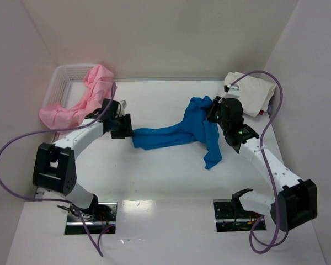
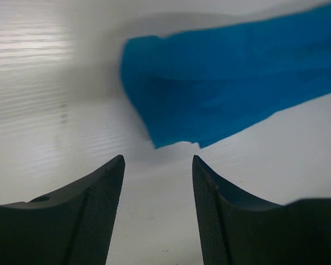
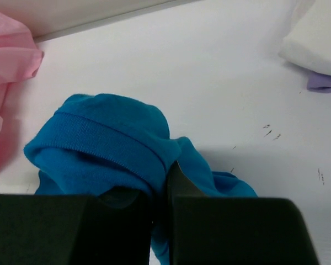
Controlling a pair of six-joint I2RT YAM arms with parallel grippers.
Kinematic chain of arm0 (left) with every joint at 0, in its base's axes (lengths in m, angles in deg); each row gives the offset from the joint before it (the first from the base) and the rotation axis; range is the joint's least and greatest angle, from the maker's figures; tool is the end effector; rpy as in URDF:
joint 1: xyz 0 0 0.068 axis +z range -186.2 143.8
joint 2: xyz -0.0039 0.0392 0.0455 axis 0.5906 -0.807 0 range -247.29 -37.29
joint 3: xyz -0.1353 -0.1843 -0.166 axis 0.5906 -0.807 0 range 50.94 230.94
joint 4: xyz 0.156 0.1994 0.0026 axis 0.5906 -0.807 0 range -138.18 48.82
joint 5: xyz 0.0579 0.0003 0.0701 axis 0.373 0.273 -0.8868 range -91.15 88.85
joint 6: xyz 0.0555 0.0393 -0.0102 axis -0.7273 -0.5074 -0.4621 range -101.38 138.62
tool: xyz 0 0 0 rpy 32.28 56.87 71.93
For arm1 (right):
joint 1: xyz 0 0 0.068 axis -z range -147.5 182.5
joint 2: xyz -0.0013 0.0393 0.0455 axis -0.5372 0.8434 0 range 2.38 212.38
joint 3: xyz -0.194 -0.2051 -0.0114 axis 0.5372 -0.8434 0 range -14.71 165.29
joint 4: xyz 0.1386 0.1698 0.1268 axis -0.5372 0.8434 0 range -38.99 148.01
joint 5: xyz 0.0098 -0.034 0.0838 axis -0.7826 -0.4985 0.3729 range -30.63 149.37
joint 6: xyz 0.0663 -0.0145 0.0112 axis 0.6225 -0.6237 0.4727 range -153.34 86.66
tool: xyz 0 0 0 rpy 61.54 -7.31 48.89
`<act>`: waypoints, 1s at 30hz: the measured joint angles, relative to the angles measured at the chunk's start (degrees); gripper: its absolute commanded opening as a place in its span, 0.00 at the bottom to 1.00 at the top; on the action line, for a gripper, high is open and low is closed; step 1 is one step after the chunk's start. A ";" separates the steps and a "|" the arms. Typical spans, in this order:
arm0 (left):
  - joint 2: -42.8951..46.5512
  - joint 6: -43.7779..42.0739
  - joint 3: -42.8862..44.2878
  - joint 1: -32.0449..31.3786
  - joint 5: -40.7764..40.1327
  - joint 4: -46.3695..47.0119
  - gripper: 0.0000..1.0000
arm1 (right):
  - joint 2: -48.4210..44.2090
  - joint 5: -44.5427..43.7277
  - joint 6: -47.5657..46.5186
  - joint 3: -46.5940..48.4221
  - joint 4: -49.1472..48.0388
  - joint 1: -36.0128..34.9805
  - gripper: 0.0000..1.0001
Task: Fold and stack the t-shirts
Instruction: Flatten out the tshirt
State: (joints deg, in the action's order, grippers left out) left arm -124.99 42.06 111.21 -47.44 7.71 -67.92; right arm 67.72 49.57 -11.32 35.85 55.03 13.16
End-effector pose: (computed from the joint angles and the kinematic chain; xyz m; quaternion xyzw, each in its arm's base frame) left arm 0.3139 -0.0711 0.2273 -0.0772 0.9458 -0.1616 0.2708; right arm 0.2592 0.0808 0.3189 0.0687 0.8087 0.1398 0.5672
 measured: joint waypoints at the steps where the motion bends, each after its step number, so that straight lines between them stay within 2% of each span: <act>1: -1.27 0.57 0.02 -1.81 0.44 1.16 0.62 | 1.16 0.02 0.00 0.13 -0.68 0.00 0.11; 4: -5.70 1.09 0.02 -6.62 1.88 3.28 0.62 | 3.67 0.39 0.00 0.13 -0.85 0.00 0.11; 8: -9.55 2.12 -0.02 -9.09 2.45 4.92 0.62 | 3.96 1.05 -0.07 0.13 -1.25 0.00 0.11; 20: -9.73 4.31 -0.85 -9.16 -4.02 6.16 0.66 | 3.96 2.82 -0.09 0.13 -1.31 0.00 0.11; 30: -7.21 5.31 -3.54 -9.14 -5.75 5.75 0.64 | 3.96 3.15 -0.11 0.13 -1.31 0.00 0.11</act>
State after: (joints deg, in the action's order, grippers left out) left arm -132.21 47.37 107.67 -56.58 1.97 -62.17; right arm 71.68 52.71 -11.43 35.98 53.71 13.16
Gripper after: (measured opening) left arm 0.645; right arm 0.122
